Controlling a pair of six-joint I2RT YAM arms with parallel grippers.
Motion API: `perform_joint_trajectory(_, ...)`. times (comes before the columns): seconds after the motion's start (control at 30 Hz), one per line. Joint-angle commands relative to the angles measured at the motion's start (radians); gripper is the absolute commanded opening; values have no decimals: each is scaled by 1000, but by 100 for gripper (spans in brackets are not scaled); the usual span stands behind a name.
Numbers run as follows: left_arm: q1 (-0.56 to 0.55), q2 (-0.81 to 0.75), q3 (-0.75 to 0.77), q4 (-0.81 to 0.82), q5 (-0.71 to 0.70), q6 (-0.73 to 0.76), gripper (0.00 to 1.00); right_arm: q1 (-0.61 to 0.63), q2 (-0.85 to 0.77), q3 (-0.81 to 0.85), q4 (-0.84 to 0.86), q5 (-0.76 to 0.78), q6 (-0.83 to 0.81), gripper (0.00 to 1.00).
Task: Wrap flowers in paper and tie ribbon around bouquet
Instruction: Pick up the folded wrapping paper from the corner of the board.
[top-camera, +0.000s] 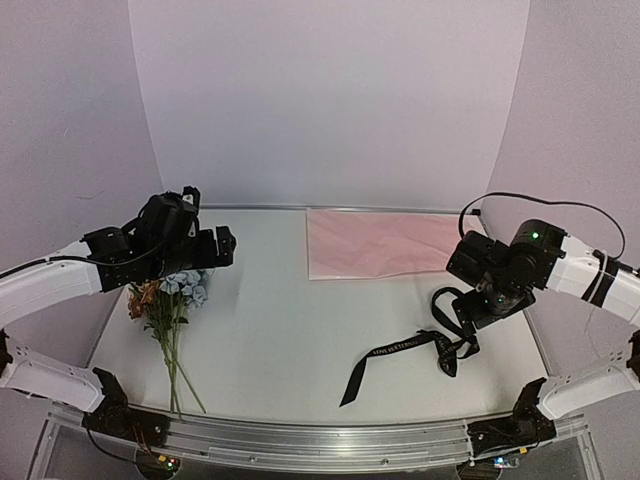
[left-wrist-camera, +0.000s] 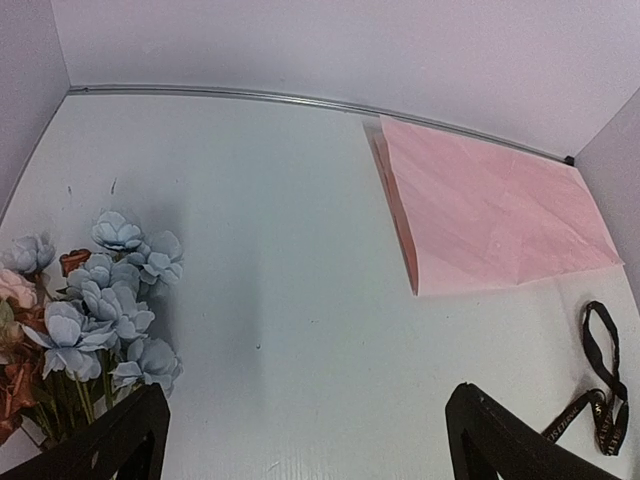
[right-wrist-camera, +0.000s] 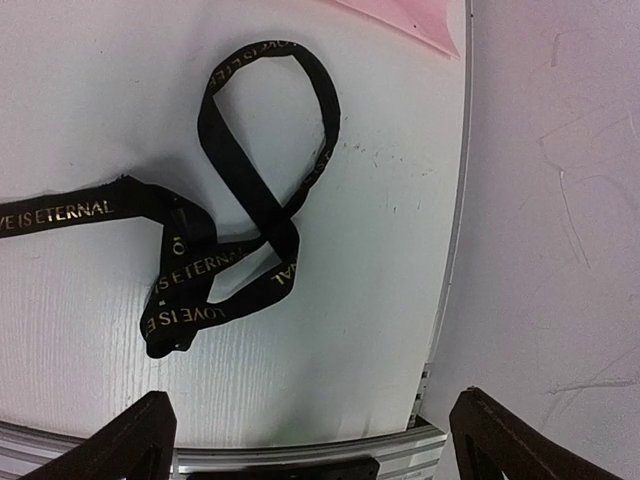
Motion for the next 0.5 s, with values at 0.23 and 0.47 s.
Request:
perform_joint_trajectory(0.23, 64, 184, 125, 55, 192, -12, 100, -62, 31, -3, 48, -112, 60, 98)
perform_joint_trajectory(0.47, 129, 500, 325, 121, 396, 9, 100, -98, 149, -11, 189, -232, 130, 98)
